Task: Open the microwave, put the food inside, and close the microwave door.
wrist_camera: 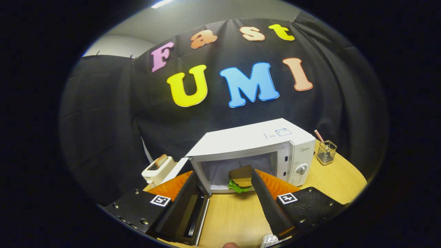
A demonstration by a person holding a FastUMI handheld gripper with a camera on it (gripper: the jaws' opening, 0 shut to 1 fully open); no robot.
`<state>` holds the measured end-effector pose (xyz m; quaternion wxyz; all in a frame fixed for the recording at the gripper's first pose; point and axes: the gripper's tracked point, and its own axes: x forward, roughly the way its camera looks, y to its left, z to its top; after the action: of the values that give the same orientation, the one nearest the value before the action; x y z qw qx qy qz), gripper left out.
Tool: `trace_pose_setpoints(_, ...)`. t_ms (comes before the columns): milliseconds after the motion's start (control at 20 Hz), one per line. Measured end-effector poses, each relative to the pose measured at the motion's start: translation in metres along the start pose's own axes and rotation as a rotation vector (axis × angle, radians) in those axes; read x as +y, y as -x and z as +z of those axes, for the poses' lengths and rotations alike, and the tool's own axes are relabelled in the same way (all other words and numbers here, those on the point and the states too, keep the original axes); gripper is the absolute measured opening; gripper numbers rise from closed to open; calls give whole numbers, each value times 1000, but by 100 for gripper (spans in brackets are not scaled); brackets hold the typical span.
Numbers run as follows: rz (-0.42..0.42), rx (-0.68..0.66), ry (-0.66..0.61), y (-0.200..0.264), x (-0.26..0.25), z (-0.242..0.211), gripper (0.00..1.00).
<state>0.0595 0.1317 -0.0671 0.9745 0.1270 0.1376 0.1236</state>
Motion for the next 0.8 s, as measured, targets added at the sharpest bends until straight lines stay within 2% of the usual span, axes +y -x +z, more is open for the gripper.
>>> trace_pose_setpoints(300,162,-59,35,35,60,17,97)
trace_pose_setpoints(800,515,-12,89,88,179,-20,97)
